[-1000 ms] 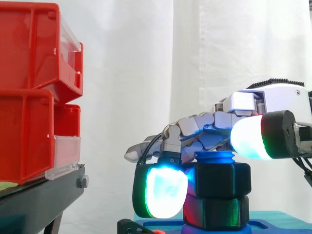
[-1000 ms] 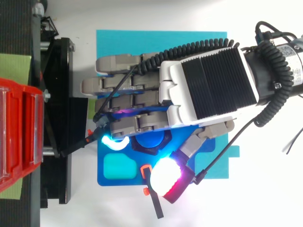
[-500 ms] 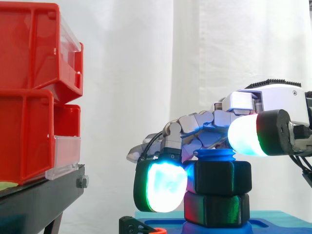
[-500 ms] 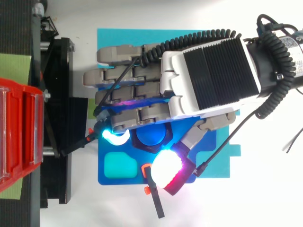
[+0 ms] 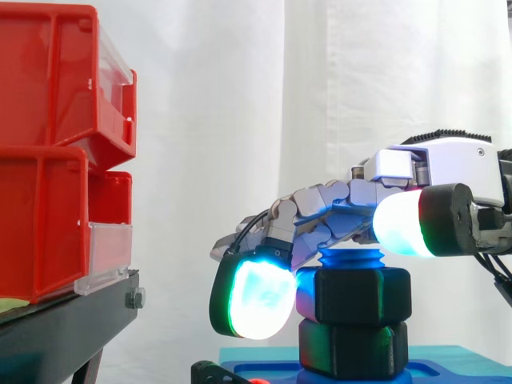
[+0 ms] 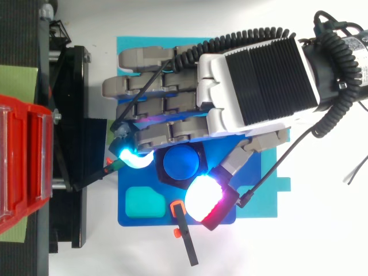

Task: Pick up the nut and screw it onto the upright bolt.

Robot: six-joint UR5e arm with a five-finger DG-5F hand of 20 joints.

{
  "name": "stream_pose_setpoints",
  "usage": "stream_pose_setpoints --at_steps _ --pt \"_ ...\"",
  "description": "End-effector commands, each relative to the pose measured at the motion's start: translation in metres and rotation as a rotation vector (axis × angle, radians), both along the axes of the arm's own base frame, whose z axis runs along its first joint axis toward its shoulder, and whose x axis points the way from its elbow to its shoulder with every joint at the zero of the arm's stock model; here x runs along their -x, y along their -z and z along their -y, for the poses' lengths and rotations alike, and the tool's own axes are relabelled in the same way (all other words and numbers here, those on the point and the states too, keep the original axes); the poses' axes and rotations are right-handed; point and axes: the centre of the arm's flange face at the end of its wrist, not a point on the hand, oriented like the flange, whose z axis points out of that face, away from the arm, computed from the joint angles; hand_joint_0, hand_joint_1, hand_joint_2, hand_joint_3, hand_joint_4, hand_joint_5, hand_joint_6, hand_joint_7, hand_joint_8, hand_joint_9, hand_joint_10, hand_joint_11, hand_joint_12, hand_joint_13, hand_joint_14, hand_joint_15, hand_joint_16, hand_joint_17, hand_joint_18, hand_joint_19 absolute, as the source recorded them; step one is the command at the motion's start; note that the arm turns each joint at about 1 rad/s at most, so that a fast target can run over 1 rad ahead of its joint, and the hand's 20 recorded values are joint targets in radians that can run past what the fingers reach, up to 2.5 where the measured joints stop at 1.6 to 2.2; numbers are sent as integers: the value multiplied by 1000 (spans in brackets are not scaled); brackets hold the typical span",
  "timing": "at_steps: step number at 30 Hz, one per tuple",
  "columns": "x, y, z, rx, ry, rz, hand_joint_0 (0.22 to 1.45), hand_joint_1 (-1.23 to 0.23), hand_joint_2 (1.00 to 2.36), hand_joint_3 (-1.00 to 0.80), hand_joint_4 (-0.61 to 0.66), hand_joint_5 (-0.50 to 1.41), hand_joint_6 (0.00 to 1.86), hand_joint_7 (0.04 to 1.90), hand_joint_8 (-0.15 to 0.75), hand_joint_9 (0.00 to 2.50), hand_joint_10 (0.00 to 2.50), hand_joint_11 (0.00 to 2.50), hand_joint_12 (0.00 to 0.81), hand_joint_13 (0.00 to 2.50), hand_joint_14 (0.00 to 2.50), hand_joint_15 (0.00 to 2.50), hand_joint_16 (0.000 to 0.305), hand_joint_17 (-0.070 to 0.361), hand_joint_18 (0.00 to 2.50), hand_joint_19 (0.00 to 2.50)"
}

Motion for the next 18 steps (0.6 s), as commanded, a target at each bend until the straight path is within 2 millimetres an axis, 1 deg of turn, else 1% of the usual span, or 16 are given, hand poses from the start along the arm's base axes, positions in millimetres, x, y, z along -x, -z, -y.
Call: stream_pose_setpoints --at_steps 1,5,8,18 --pt "0 0 0 0 -3 -1 466 -170 1000 -500 221 -156 503 879 251 481 0 0 317 273 0 0 39 88 0 0" --pt "1 0 1 1 -2 -4 467 -174 1000 -500 237 -144 504 974 254 495 0 0 314 285 0 0 37 84 0 0" --pt "0 0 1 1 -2 1 469 -178 1000 -500 224 -130 504 1062 260 516 0 0 309 296 0 0 36 82 0 0" --pt "1 0 2 2 0 -3 477 -190 1000 -500 184 -99 504 1225 271 583 0 0 303 366 0 0 32 72 0 0"
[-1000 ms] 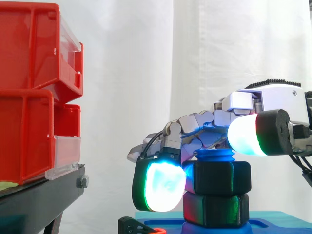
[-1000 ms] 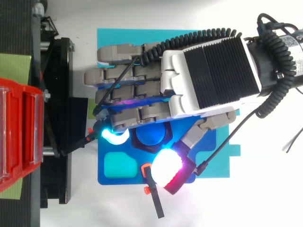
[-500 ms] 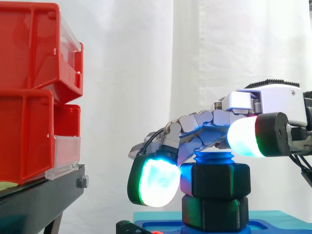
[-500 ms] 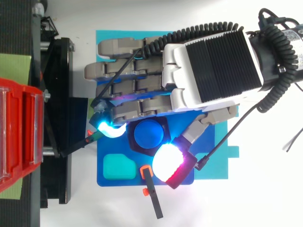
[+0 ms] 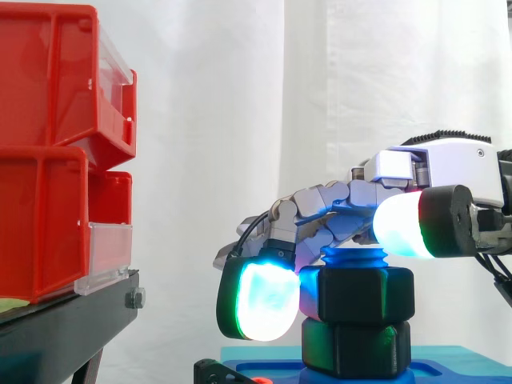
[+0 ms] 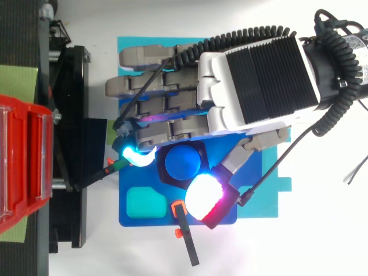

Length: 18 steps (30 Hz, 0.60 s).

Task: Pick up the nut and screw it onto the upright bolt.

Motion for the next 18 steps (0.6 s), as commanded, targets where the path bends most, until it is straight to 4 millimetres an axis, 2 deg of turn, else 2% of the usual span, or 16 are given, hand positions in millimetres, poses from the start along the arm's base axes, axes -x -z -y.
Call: stream_pose_setpoints --at_steps 1,18 --pt "1 1 2 0 2 -5 478 -192 1000 -500 183 -96 504 1245 272 584 0 0 301 371 0 0 31 70 0 0" --pt "1 0 8 1 4 -2 483 -194 1000 -500 161 -81 503 1352 280 624 0 0 291 402 0 0 29 64 37 0"
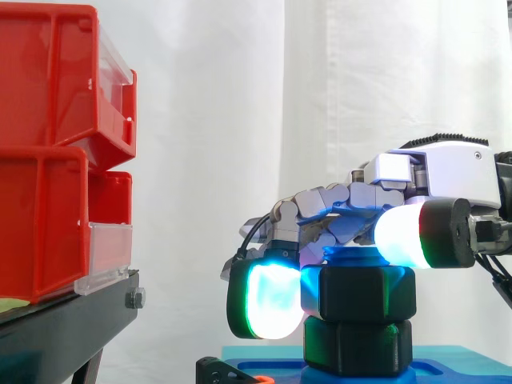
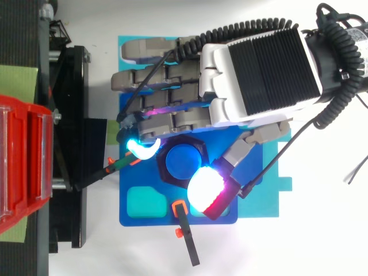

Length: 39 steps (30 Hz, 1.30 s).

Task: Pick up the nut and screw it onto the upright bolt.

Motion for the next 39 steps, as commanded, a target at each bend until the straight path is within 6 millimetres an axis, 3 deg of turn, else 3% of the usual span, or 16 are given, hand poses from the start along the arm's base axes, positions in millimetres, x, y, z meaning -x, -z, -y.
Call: stream_pose_setpoints --at_steps 1,8,14,23,30,39 --pt "0 0 1 0 2 -2 481 -186 1000 -500 167 -81 503 1347 280 625 0 0 291 405 0 0 29 65 37 0" --pt "0 0 0 0 0 -2 451 -116 1000 -500 231 -142 504 976 265 585 0 0 314 368 0 0 35 79 0 0" --pt "0 0 0 0 0 -2 413 -96 1000 -500 179 -188 502 752 246 453 0 0 348 229 0 0 47 106 0 0" --pt "0 0 1 0 2 -3 402 -73 1000 -500 208 -170 502 785 250 421 0 0 355 204 0 0 51 114 0 0" --pt "-3 -7 -4 13 -22 12 427 -26 1000 -500 248 -125 504 1034 267 513 0 0 345 246 0 0 47 106 0 0" --pt "1 -11 -2 39 -40 -38 436 -46 1000 -500 232 -120 504 1080 265 521 0 0 338 267 0 0 46 103 0 0"
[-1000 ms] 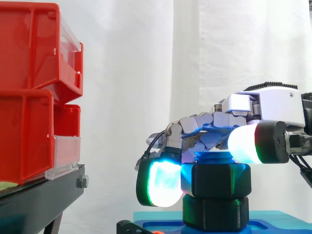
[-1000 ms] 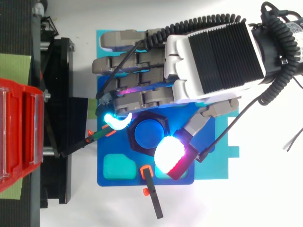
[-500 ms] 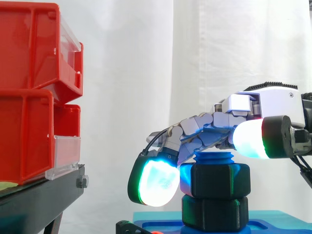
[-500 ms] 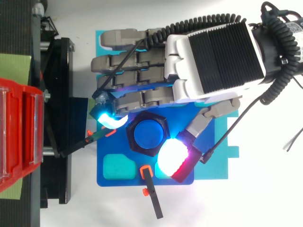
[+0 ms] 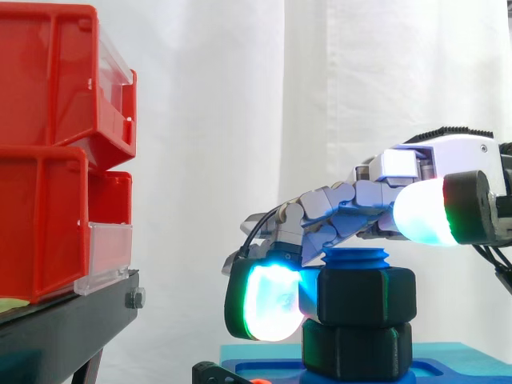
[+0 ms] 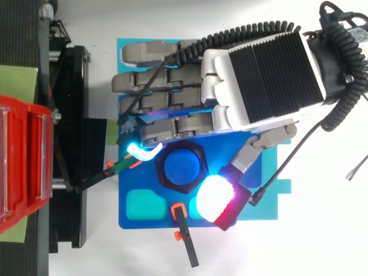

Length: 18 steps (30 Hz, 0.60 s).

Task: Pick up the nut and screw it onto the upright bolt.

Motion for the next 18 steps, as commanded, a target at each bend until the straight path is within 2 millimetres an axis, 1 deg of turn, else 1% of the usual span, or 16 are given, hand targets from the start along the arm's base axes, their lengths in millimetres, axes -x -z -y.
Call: stream_pose_setpoints --at_steps 1,9,18 --pt "0 -2 1 3 0 -8 438 -46 1000 -500 230 -117 504 1089 266 525 0 0 337 268 0 0 45 102 0 0" --pt "1 -1 3 3 3 -13 450 -83 1000 -500 196 -88 503 1212 271 578 0 0 326 317 0 0 42 95 0 0" --pt "3 0 13 3 14 -24 468 -108 1000 -500 169 -56 503 1310 274 648 0 0 309 370 0 0 38 86 0 0"
